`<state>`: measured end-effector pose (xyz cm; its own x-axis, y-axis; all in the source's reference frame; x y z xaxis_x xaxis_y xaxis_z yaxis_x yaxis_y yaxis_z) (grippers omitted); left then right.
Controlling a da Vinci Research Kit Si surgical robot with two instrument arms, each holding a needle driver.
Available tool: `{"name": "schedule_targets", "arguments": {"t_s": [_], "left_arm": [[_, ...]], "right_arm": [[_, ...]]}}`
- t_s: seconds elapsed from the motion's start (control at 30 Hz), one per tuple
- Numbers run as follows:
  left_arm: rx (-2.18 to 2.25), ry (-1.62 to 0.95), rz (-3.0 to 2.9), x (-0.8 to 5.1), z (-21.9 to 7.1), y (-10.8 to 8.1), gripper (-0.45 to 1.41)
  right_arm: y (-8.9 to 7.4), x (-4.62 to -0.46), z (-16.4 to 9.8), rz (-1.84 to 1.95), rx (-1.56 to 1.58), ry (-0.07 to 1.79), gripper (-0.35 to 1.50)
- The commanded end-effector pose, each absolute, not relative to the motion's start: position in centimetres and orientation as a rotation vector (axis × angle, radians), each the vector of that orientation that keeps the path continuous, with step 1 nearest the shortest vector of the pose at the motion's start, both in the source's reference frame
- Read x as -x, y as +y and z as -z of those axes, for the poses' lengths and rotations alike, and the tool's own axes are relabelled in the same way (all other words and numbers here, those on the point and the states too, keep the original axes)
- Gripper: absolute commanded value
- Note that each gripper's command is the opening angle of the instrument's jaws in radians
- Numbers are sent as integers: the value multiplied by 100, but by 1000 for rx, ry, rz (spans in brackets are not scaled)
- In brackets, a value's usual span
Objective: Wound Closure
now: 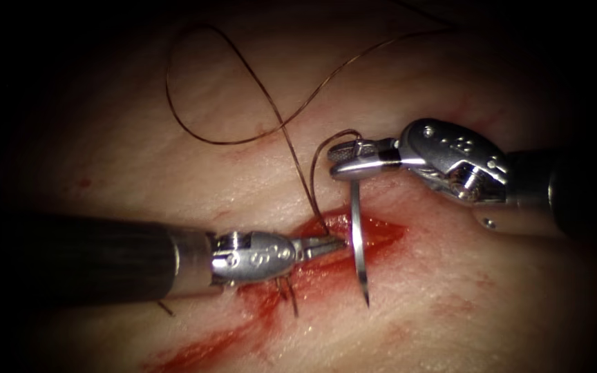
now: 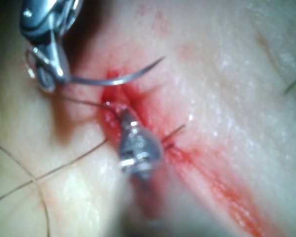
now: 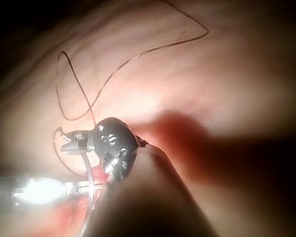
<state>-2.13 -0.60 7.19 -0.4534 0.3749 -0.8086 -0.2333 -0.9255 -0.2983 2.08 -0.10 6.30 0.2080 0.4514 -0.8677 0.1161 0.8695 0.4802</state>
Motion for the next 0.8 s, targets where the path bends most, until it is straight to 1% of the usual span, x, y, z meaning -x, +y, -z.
{"name": "schedule_targets", "arguments": {"t_s": [0.03, 0.17, 0.57, 0.8], "left_arm": [[1383, -209, -2412, 217, -728, -65, -40], [1367, -216, -2435, 216, -737, -67, -40], [1357, -231, -2478, 208, -765, -66, -38], [1362, -225, -2486, 211, -770, -57, -37]], "right_arm": [[-11, -212, -640, -214, -454, 1360, -35], [-6, -214, -647, -145, -347, 1362, -35], [-5, -227, -658, -55, -162, 1368, -35], [-6, -227, -664, 43, -75, 1393, -35]]}}
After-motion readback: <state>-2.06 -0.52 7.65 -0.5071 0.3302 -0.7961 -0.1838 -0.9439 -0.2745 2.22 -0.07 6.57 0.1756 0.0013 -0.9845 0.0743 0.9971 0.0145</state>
